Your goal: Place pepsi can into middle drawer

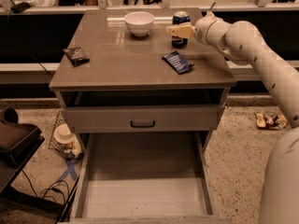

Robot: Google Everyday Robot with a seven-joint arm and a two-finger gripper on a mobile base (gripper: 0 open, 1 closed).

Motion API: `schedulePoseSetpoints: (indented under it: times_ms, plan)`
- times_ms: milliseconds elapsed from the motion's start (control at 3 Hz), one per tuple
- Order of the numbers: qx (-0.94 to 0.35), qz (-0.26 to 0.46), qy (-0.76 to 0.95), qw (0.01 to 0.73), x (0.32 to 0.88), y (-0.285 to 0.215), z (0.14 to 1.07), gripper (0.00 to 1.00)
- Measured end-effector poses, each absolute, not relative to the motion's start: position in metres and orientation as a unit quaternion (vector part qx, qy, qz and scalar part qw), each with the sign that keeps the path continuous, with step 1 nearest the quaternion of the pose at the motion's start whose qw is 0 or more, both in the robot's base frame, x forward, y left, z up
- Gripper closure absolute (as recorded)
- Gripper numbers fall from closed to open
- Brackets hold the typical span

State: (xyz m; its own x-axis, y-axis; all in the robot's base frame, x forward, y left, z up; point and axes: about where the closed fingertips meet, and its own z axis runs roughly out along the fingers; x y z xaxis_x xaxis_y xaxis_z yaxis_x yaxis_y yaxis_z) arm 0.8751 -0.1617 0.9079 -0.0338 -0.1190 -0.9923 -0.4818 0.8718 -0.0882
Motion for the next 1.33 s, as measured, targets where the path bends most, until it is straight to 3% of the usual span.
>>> schedulePoseSetpoints:
  times_ms: [333, 1333]
  plan:
    - [-0.192, 0.162, 0.711, 0.657, 0.8863, -0.1549, 0.8892, 0.18]
    - [-0.195, 0.166, 0.711, 0.655, 0.8875, -0.1468, 0.8865, 0.87]
